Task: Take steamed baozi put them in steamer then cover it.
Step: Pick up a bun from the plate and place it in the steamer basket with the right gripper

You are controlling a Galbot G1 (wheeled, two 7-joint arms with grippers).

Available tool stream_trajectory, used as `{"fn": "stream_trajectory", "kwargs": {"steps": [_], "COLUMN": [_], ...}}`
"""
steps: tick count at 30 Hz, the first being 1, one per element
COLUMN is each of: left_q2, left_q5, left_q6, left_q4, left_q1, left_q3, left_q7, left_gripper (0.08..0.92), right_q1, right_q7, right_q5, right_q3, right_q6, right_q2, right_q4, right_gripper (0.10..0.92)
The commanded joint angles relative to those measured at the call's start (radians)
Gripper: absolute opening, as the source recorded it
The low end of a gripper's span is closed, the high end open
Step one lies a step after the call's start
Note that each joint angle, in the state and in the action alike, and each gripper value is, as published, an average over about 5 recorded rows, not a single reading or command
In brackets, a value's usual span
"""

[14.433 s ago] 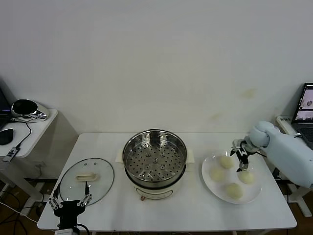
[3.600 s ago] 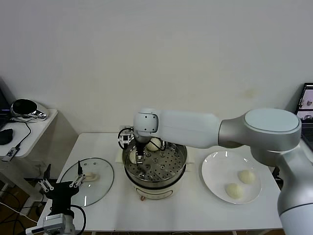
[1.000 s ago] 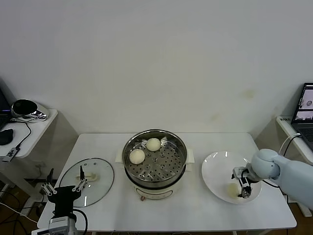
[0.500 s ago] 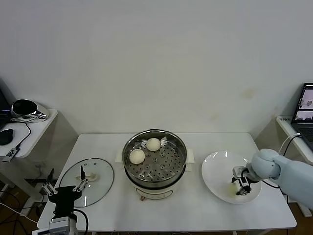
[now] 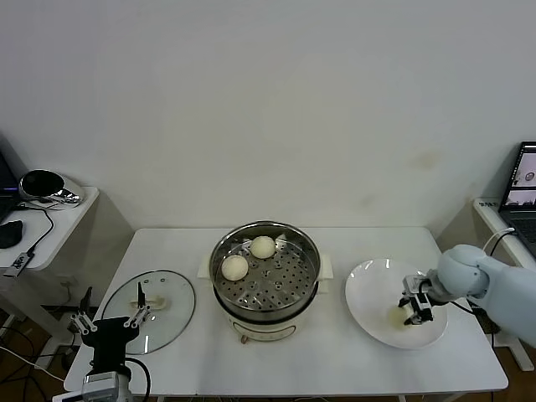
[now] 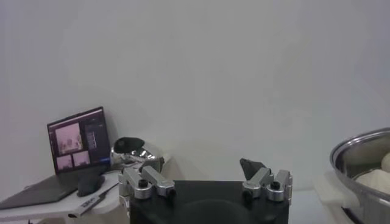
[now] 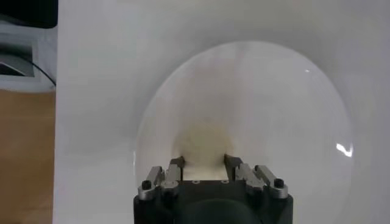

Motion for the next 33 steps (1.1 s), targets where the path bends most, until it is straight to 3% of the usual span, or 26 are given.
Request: {"fn": "stream_trajectory", "kwargs": {"steps": [1, 7, 16, 26, 33], "left_q2": [0.002, 0.004, 0.006, 0.002, -0.003], "left_q5": [0.000, 0.000, -0.001, -0.002, -0.003], "left_q6": [0.002, 0.002, 0.001, 0.002, 0.001], "left_q4": [-0.001, 0.001, 0.000, 0.016, 0.016], "left_q1": [-0.001, -0.004, -0.009, -0.026, -0.028], "left_q3": [0.002, 0.011, 0.013, 0.007, -0.015], "left_q7": [0.001, 0.001, 0.001, -0.001, -0.002], "left_gripper": [0.823, 0.823, 0.823, 0.823, 0.823], "right_q1": [0.219, 0.540, 0.848, 0.848, 0.787], "right_q7": [-0.047, -0.065, -0.049, -0.032, -0.055], "right_q5": [0.084, 0.202, 0.314, 0.387, 0.311], "right_q3": [-0.027, -0.161, -0.325, -0.418, -0.474], "right_q6": [0.009, 0.014, 0.030, 0.160, 0.331], "right_q2": [-0.005, 0.072, 0.314, 0.559, 0.683], "right_q4": [-0.010, -0.058, -0.097, 0.003, 0.009], "right_gripper": [0.458, 0.465, 0.467, 0.467, 0.467]}}
